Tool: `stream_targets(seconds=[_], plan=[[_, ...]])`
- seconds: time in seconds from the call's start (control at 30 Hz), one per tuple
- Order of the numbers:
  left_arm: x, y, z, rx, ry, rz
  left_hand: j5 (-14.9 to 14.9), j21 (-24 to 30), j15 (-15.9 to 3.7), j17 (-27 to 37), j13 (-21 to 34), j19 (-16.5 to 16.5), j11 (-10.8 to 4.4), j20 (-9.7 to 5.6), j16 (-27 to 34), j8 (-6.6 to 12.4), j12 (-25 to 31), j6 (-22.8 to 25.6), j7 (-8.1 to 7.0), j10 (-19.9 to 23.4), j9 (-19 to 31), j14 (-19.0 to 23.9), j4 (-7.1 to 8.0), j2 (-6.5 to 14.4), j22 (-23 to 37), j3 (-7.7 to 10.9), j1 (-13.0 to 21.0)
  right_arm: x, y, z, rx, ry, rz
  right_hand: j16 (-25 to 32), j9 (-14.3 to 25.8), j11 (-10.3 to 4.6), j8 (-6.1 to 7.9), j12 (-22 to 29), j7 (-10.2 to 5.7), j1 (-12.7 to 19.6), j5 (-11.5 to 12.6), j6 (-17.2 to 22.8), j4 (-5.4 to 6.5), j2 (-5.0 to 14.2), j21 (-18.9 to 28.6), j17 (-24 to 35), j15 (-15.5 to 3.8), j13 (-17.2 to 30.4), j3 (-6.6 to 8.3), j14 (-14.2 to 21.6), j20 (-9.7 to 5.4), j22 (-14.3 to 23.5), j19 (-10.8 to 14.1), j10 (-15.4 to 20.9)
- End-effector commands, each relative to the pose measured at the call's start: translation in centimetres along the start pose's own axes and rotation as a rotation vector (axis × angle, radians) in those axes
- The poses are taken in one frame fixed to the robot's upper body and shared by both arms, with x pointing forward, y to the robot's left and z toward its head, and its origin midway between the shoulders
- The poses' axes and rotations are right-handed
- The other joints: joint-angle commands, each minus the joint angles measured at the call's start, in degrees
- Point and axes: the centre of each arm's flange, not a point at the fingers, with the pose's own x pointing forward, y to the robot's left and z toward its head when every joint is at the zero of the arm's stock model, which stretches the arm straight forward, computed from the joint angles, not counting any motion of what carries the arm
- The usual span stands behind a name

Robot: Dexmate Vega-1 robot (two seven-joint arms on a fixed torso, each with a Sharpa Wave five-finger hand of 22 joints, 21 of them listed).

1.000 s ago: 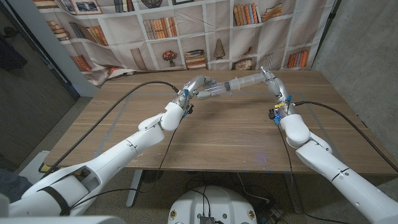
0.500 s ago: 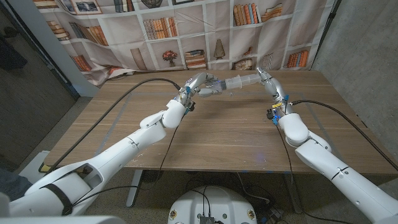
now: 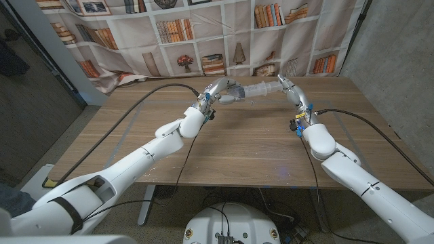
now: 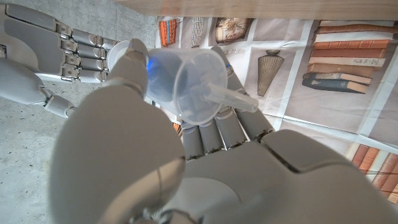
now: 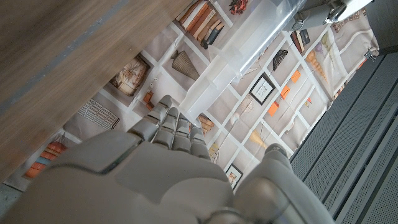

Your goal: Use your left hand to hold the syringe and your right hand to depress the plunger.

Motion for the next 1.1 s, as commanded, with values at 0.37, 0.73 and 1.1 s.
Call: stream_targets(seconds=[0.37,0.73,1.1], plan=[[1.2,-0.8,0.7,0.013,0.012,-0.015,0.30,0.60,-6.22,0.11,0.52,-0.45,-6.77,-0.64,0.17,0.01,-0.10,9.92,-1.27,7.49,0.25,6.48,3.44,6.15,0.01,3.35,5.77,-0.6,0.9,0.3,0.035,-0.029,0.031,-0.01,0.10,0.12,-0.11,-0.30,-0.21,0.05,0.22,-0.43,0.24,0.81,-0.34,0.15,0.06,0.21,-0.20,-0.36,-2.97,0.12,-0.70,-0.34],[1.8,-0.9,0.9,0.035,0.027,-0.029,0.30,0.71,-6.32,0.14,0.68,-0.53,-6.91,-0.62,0.16,-0.12,-0.33,9.90,-1.35,7.58,0.27,6.52,3.50,6.15,0.00,3.35,5.73,-0.7,1.8,0.6,0.041,-0.041,0.069,0.06,0.11,0.16,-0.09,-0.32,-0.21,0.15,0.28,-0.39,0.32,1.26,-0.34,0.16,0.07,0.22,-0.03,-0.33,-2.93,0.12,-0.66,-0.30],[1.9,-0.9,1.1,0.036,0.018,-0.028,0.29,0.83,-6.39,0.15,0.80,-0.56,-6.91,-0.62,0.15,-0.18,-0.55,10.05,-1.39,7.61,0.29,6.57,3.55,6.11,0.00,3.34,5.66,-0.6,2.6,1.2,0.019,-0.054,0.098,0.08,0.11,0.21,-0.11,-0.35,-0.24,0.21,0.29,-0.44,0.36,1.49,-0.40,0.17,0.04,0.23,0.04,-0.39,-2.96,0.12,-0.76,-0.27]])
